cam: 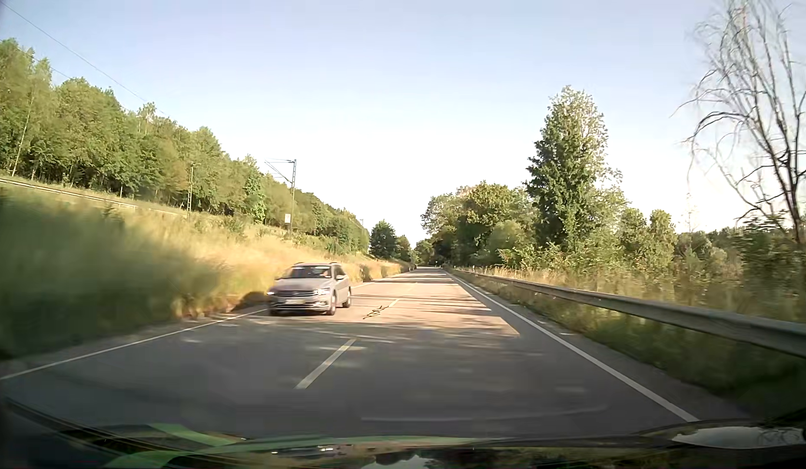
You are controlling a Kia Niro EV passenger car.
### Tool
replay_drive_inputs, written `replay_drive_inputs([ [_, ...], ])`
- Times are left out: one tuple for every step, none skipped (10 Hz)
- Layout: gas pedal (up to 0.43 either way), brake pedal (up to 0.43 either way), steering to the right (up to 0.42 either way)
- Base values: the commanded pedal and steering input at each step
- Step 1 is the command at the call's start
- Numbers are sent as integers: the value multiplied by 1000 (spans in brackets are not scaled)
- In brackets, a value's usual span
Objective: Follow the waypoints while adhering to traffic rules and regulations
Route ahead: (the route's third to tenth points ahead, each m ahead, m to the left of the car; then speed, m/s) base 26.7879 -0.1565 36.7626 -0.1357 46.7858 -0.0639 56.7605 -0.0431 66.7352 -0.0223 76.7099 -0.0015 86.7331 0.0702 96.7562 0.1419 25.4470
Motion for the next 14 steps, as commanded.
replay_drive_inputs([
  [319, 0, 0],
  [331, 0, 0],
  [331, 0, 1],
  [299, 0, 2],
  [248, 0, 3],
  [248, 0, 3],
  [248, 0, 3],
  [268, 0, 3],
  [299, 0, 3],
  [311, 0, 3],
  [311, 0, 3],
  [299, 0, 3],
  [268, 0, 3],
  [260, 0, 3],
])
